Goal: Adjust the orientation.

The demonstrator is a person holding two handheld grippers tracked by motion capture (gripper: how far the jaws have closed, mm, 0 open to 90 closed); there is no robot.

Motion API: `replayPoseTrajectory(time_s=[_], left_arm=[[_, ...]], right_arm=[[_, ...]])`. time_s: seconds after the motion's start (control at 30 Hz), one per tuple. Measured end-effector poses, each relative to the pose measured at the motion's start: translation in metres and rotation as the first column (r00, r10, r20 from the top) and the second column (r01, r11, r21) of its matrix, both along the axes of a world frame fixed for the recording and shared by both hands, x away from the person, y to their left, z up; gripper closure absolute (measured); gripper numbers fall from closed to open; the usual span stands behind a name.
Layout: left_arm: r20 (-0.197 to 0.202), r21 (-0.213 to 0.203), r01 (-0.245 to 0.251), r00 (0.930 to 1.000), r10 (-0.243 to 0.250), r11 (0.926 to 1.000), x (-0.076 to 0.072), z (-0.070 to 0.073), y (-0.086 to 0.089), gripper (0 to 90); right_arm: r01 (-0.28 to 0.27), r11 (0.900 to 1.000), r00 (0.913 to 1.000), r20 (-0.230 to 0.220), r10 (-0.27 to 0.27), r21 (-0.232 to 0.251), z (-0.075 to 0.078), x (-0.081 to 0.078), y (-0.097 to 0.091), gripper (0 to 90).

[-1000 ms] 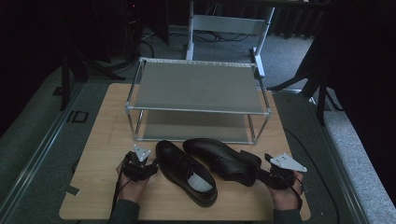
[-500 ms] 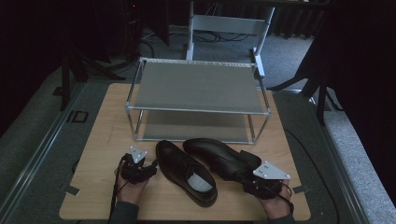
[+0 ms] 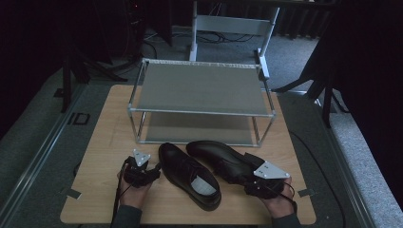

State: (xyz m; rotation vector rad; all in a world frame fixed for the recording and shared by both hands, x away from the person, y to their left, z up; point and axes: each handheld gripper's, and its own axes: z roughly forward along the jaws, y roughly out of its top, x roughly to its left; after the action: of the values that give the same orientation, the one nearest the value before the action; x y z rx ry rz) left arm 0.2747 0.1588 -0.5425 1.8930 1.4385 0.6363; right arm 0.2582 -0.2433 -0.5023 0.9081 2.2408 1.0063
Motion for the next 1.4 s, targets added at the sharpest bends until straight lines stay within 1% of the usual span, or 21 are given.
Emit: replayPoseTrajectory(time_s=[0.1,0.23,0.27,0.3,0.37,0.43,0.63,0.77,0.8,0.83,0.9,1.0,1.07,1.1,1.17,1.2,1.23,1.27,1.3,1.33,1.4], left_arm=[[0.001,0.000,-0.001,1.0000,0.001,1.0000,0.000,0.000,0.000,40.1],[0.002,-0.003,-0.004,1.0000,0.004,1.0000,0.000,0.000,0.001,40.1],[0.002,-0.005,-0.003,1.0000,0.003,1.0000,0.000,0.001,0.002,40.1],[0.004,-0.009,-0.007,1.0000,0.007,0.9999,0.000,0.001,0.002,40.1],[0.003,-0.014,-0.012,0.9999,0.012,0.9998,0.000,0.001,0.003,40.1],[-0.002,-0.017,-0.012,0.9999,0.012,0.9998,0.000,0.001,0.003,40.1],[-0.003,-0.013,-0.009,1.0000,0.009,0.9999,0.001,0.000,0.002,40.1],[-0.006,-0.012,-0.007,1.0000,0.007,0.9999,0.001,0.000,0.002,39.6],[-0.005,-0.012,-0.007,1.0000,0.007,0.9999,0.001,0.000,0.002,39.6],[-0.005,-0.014,-0.008,1.0000,0.008,0.9999,0.001,0.000,0.003,39.6],[-0.006,-0.015,-0.010,0.9999,0.010,0.9998,0.001,0.000,0.003,39.6],[-0.004,-0.017,-0.012,0.9999,0.012,0.9998,0.001,0.000,0.003,39.6],[-0.007,-0.016,-0.012,0.9999,0.011,0.9998,0.001,0.000,0.003,39.6],[-0.008,-0.014,-0.011,0.9999,0.011,0.9998,0.001,0.000,0.003,39.6],[-0.009,-0.012,-0.009,0.9999,0.009,0.9999,0.001,0.000,0.003,39.6],[-0.009,-0.013,-0.011,0.9999,0.011,0.9999,0.001,0.000,0.003,39.6],[-0.008,-0.015,-0.011,0.9999,0.011,0.9998,0.001,0.000,0.003,39.6],[-0.008,-0.016,-0.012,0.9999,0.012,0.9998,0.001,0.000,0.003,39.6],[-0.008,-0.018,-0.012,0.9999,0.012,0.9998,0.001,0.000,0.003,39.6],[-0.007,-0.020,-0.013,0.9999,0.013,0.9997,0.001,0.000,0.003,39.6],[-0.007,-0.022,-0.012,0.9999,0.012,0.9997,0.001,0.000,0.003,39.6]], right_arm=[[-0.016,0.9997,0.9999,0.003,0.016,-0.017,0.000,0.000,0.000,28.7],[-0.020,0.9994,0.9998,0.005,0.020,-0.027,0.000,0.000,0.000,28.7],[-0.017,0.9991,0.9998,0.006,0.017,-0.039,0.000,-0.001,0.000,27.8],[0.014,0.9975,0.9999,0.005,-0.013,-0.070,-0.002,-0.001,-0.001,21.1],[0.023,0.9969,0.9996,0.020,-0.021,-0.076,-0.005,-0.003,-0.002,22.8],[0.026,0.9965,0.9995,0.021,-0.025,-0.079,-0.004,-0.002,-0.003,24.1],[0.045,0.9942,0.9982,0.045,-0.041,-0.097,-0.002,0.008,-0.003,24.2],[0.067,0.9888,0.9961,0.065,-0.059,-0.133,-0.001,0.020,-0.001,24.2],[0.072,0.9872,0.9957,0.069,-0.062,-0.142,0.000,0.023,0.000,26.9],[0.080,0.9851,0.9941,0.084,-0.068,-0.152,0.000,0.026,0.000,31.7],[0.115,0.9789,0.9888,0.114,-0.096,-0.169,0.000,0.032,-0.001,44.0],[0.152,0.9811,0.9851,0.099,-0.141,-0.120,0.005,0.041,-0.009,59.3],[0.165,0.9818,0.9836,0.089,-0.157,-0.094,0.006,0.045,-0.012,64.4],[0.177,0.9796,0.9807,0.101,-0.167,-0.096,0.006,0.046,-0.012,67.1],[0.210,0.9712,0.9726,0.125,-0.196,-0.112,0.006,0.047,-0.008,70.8],[0.218,0.9683,0.9710,0.127,-0.203,-0.122,0.007,0.047,-0.006,72.7],[0.218,0.9689,0.9719,0.115,-0.205,-0.116,0.008,0.047,-0.006,74.7],[0.212,0.9718,0.9752,0.088,-0.203,-0.103,0.010,0.047,-0.006,76.3],[0.213,0.9728,0.9761,0.065,-0.207,-0.091,0.011,0.047,-0.006,76.9],[0.219,0.9718,0.9752,0.055,-0.214,-0.089,0.012,0.046,-0.007,76.9],[0.217,0.9729,0.9760,0.030,-0.216,-0.079,0.013,0.045,-0.009,77.2]])
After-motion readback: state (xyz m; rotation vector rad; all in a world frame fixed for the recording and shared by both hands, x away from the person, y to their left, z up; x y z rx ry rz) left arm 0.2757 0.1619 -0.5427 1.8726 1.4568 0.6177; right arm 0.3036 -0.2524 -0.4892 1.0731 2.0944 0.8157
